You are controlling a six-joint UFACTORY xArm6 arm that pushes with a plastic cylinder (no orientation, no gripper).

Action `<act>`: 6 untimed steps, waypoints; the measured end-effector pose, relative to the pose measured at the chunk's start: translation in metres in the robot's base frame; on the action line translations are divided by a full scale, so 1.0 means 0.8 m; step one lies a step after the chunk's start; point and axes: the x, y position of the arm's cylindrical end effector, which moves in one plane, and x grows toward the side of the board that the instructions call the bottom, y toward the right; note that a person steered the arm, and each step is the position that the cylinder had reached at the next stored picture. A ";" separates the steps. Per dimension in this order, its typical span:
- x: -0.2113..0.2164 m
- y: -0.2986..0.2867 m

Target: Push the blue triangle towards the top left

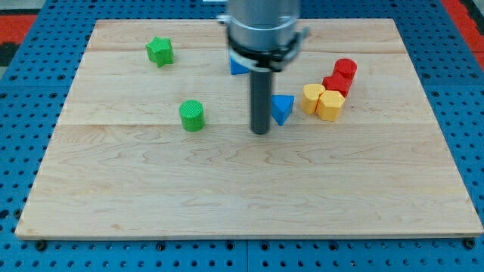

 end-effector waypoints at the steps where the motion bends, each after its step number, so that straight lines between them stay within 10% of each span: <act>1: -0.010 0.040; 4: -0.115 -0.102; 6: -0.201 -0.030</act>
